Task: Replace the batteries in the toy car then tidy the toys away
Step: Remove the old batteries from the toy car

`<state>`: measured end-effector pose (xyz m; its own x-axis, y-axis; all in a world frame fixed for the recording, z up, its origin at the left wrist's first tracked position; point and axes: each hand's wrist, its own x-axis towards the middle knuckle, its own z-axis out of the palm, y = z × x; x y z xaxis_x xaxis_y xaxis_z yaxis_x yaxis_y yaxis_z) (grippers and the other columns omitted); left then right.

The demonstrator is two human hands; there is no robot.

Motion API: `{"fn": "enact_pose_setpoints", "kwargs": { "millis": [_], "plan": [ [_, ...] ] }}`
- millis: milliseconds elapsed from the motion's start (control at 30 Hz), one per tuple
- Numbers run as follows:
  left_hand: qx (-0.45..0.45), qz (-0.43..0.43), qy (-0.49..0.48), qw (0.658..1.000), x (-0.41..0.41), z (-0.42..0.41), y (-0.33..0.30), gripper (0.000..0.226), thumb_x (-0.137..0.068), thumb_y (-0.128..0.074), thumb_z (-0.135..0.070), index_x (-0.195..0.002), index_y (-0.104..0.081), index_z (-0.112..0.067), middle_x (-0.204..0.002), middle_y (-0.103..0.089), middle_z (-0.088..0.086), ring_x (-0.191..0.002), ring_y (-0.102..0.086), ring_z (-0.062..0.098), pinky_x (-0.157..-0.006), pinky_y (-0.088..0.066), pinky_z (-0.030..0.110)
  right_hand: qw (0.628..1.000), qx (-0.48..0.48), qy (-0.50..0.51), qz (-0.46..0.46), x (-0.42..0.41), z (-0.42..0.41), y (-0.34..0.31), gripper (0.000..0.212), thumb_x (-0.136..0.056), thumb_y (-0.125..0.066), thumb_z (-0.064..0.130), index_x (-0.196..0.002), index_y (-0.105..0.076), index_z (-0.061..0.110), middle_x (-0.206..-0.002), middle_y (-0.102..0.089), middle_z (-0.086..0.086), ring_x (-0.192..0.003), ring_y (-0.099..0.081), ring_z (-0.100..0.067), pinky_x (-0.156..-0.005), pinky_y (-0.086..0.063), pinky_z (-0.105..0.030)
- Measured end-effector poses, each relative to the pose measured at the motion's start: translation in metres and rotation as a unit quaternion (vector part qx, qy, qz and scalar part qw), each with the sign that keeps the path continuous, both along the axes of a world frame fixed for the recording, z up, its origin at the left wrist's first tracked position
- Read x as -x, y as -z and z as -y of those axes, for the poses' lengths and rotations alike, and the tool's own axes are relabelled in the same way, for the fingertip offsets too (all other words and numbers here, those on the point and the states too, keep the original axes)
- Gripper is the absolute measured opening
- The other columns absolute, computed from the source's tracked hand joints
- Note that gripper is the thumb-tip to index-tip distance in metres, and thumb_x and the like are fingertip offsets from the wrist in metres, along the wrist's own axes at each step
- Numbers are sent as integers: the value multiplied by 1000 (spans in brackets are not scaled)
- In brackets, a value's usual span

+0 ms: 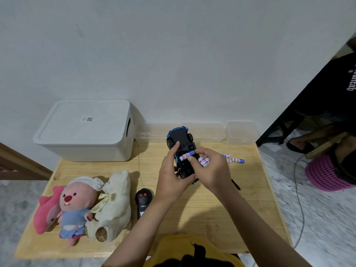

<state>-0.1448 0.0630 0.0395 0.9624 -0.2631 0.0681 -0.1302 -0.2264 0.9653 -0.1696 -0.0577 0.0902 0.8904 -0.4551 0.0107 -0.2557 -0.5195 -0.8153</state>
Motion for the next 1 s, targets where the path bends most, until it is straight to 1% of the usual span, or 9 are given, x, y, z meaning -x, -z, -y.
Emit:
{"fn": "enact_pose_setpoints", "kwargs": {
  "millis": [133, 267, 400, 467, 567, 667, 767, 867, 1000],
  "plan": [
    [-4, 8, -5, 1000, 1, 2, -1, 99, -63, -83, -26, -142, -28, -45, -129, -47, -22, -113, -56, 23, -84, -55, 45, 997, 72, -16, -1, 2, -6, -6, 26, -83, -66, 30, -108, -68, 23, -98, -70, 7, -95, -60, -12, -69, -41, -22],
    [-16, 30, -8, 999, 0, 2, 1, 100, -63, -84, -17, -144, -30, -36, -128, -47, -19, -119, -51, 14, -86, -53, 42, 993, 113, -23, -29, 0, -9, -9, 27, -85, -62, 35, -110, -66, 25, -97, -66, 6, -96, -58, -14, -65, -38, -24],
    [-27, 42, -11, 999, 1, 1, -2, 99, -60, -81, -29, -144, -30, -39, -124, -46, -24, -118, -48, 9, -88, -52, 41, 990, 129, -37, -45, -2, -10, -12, 22, -84, -61, 39, -103, -67, 30, -80, -55, 11, -89, -55, -12, -62, -35, -25],
    [-29, 44, -11, 999, 1, 1, -5, 97, -58, -78, -36, -143, -31, -39, -121, -47, -19, -114, -49, 6, -86, -53, 39, 989, 130, -43, -48, -3, -10, -12, 20, -84, -60, 40, -100, -67, 30, -77, -53, 12, -86, -55, -13, -62, -37, -26],
    [-44, 59, -7, 997, 0, -2, -8, 97, -57, -76, -40, -144, -34, -34, -119, -51, -9, -109, -46, -4, -85, -52, 31, 991, 119, -47, -46, -4, -9, -13, 19, -83, -61, 39, -97, -68, 27, -80, -60, 7, -80, -53, -13, -63, -41, -27],
    [-58, 75, -2, 995, -1, -4, -9, 98, -58, -82, -33, -143, -35, -32, -114, -52, -3, -104, -46, -8, -83, -51, 25, 989, 123, -58, -51, -5, -8, -13, 16, -81, -61, 41, -85, -67, 26, -74, -61, 7, -75, -55, -14, -58, -44, -28],
    [-64, 84, -1, 994, -1, -6, -8, 98, -59, -86, -23, -143, -36, -31, -110, -52, 0, -100, -47, -9, -82, -51, 25, 987, 134, -61, -63, -7, -8, -13, 17, -79, -59, 41, -77, -65, 25, -67, -58, 7, -69, -54, -14, -51, -36, -24],
    [-58, 86, 0, 995, 0, -7, -7, 98, -59, -86, -23, -144, -36, -31, -110, -52, -1, -101, -48, -5, -83, -52, 26, 983, 147, -65, -85, -9, -8, -13, 21, -76, -58, 41, -73, -63, 21, -67, -59, 5, -67, -53, -14, -47, -33, -21],
    [-55, 91, 3, 994, 0, -10, -6, 99, -58, -86, -20, -142, -37, -32, -107, -53, 1, -98, -50, -5, -83, -50, 25, 977, 169, -74, -104, -13, -9, -11, 26, -75, -54, 44, -69, -61, 19, -66, -59, 2, -65, -54, -17, -46, -30, -23]
  ]
}}
